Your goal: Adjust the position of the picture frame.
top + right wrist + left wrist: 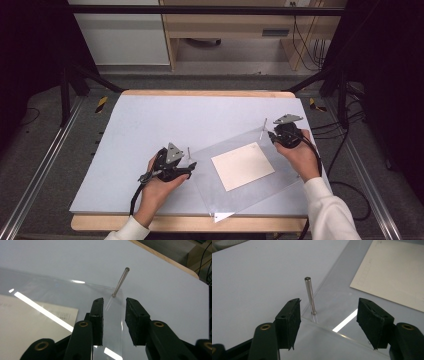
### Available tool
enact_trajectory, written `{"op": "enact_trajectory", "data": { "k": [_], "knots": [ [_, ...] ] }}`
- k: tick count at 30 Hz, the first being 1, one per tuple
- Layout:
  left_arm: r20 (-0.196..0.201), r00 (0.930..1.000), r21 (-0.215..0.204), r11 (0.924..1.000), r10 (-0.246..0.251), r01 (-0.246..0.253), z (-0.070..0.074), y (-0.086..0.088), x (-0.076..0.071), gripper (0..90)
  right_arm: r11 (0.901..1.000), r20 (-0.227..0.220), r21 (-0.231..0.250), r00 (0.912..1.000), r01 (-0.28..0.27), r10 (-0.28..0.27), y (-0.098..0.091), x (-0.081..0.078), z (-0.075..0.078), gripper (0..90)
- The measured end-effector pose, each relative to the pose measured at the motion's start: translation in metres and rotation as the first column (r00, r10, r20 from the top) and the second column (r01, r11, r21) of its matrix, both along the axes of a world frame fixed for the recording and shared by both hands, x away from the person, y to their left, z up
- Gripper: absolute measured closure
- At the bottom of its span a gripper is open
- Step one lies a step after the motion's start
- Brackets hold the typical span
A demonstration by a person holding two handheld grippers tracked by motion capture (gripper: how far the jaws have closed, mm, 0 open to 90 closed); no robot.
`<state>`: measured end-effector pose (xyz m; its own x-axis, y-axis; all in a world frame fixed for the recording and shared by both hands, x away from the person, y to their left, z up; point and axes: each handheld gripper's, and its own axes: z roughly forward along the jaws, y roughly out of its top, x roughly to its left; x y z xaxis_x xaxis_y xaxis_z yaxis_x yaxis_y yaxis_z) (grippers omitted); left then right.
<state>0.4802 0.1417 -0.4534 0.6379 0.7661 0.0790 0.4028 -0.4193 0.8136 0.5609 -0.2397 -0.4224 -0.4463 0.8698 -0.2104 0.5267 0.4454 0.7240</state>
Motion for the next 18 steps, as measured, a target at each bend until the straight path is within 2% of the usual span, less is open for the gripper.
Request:
{"op": "enact_trajectory", "data": {
  "k": [1,3,5,8,10,16,18],
  "knots": [
    [0.007,1.0000,0.001,1.0000,0.005,-0.005,0.000,-0.001,0.001,36.4,0.9997,-0.001,0.022,0.9999,0.013,-0.013,0.001,0.007,-0.004,68.6],
    [0.017,0.9997,-0.012,0.9998,0.017,-0.017,-0.001,-0.003,0.003,37.4,0.9994,-0.006,0.024,0.9997,0.024,-0.024,0.004,0.017,-0.011,70.0],
    [0.026,0.9994,-0.002,0.9998,0.021,-0.021,-0.002,-0.004,0.005,38.2,0.9992,-0.002,0.024,0.9995,0.032,-0.032,0.006,0.026,-0.017,69.8],
    [0.021,0.9993,-0.010,0.9995,0.030,-0.030,-0.005,-0.002,0.007,38.3,0.9967,-0.010,0.066,0.9988,0.048,-0.047,0.006,0.038,-0.024,69.1],
    [0.020,0.9991,-0.019,0.9991,0.038,-0.038,-0.006,-0.001,0.008,38.3,0.9953,-0.017,0.079,0.9983,0.056,-0.055,0.007,0.043,-0.026,69.1],
    [0.028,0.9986,-0.010,0.9990,0.044,-0.044,-0.006,-0.003,0.007,40.4,0.9903,-0.031,0.108,0.9959,0.087,-0.085,0.007,0.055,-0.031,68.7],
    [0.018,0.9986,-0.019,0.9986,0.050,-0.050,-0.008,-0.003,0.008,40.9,0.9890,-0.041,0.115,0.9952,0.093,-0.089,0.007,0.058,-0.034,69.2]
  ]
}}
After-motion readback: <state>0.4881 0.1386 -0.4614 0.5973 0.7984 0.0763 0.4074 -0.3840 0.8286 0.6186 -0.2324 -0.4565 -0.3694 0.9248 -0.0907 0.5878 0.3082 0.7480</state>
